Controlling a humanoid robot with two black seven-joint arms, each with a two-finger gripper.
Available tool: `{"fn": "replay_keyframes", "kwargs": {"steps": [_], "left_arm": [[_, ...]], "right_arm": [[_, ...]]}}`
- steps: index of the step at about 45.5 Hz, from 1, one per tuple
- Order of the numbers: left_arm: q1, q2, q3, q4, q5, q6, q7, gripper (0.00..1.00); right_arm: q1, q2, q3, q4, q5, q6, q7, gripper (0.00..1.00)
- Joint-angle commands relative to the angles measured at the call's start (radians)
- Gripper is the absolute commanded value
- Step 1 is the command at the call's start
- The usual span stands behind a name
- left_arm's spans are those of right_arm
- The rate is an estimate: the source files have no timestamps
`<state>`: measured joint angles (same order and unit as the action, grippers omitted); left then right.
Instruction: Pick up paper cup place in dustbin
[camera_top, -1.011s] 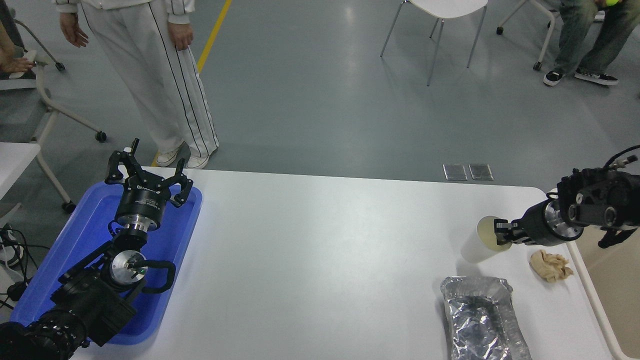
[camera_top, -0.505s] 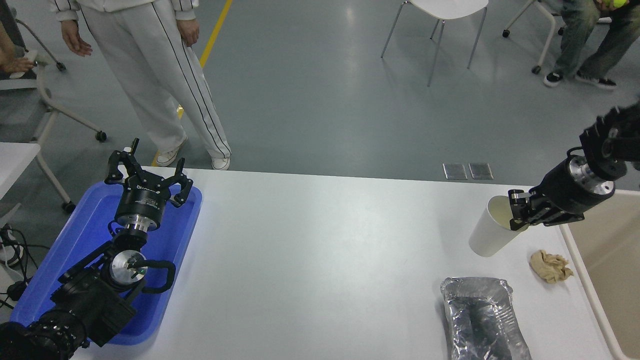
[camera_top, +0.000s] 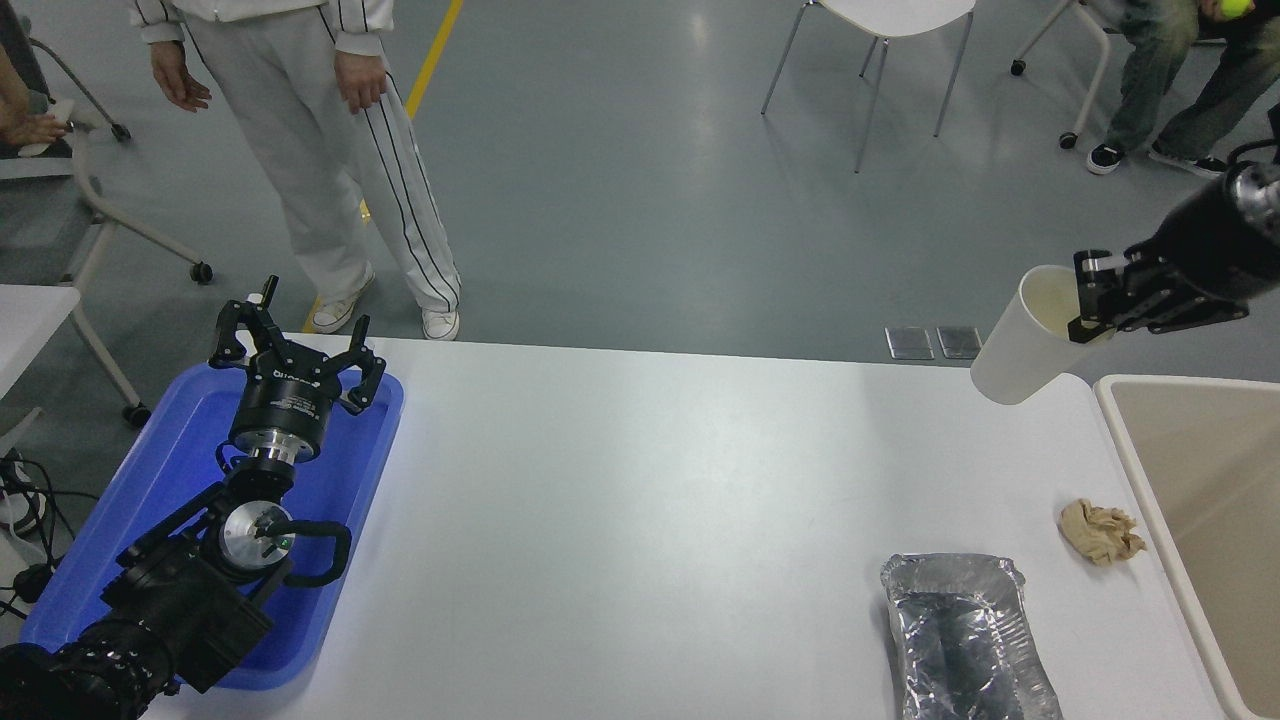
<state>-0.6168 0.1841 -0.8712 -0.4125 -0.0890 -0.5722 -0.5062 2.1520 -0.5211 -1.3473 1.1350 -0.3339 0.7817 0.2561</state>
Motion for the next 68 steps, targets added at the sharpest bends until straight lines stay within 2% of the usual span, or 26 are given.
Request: {"fn": "replay_keyframes", "kwargs": {"steps": [1,18,24,45,57,68], "left_arm": [[0.000,0.000,0.000,0.000,0.000,0.000,0.000,1.00],[0.000,0.000,0.000,0.000,0.000,0.000,0.000,1.00],[0.000,0.000,0.000,0.000,0.000,0.000,0.000,1.00],[0.002,0.000,0.000,0.000,0.000,0.000,0.000,1.00],[0.002,0.000,0.000,0.000,0.000,0.000,0.000,1.00],[0.002,0.000,0.000,0.001,0.000,0.000,0.000,1.00]], "right_arm": [[0.034,0.001,-0.019,0.008,0.000,0.004,0.000,0.00],[-0.003,-0.026,-0.076,-0.040,0.001,0.004,0.000,0.00],[-0.018,-0.118,-0.084,-0.058,-0.005,0.004,0.000,0.00],[-0.099,-0.445,-0.070,-0.164,-0.227,0.004,0.000,0.00],[-0.164,-0.533,-0.084,-0.212,-0.247,0.004,-0.001,0.00],[-0.314,-0.533,-0.030,-0.346,-0.251,0.004,0.000,0.00]]}}
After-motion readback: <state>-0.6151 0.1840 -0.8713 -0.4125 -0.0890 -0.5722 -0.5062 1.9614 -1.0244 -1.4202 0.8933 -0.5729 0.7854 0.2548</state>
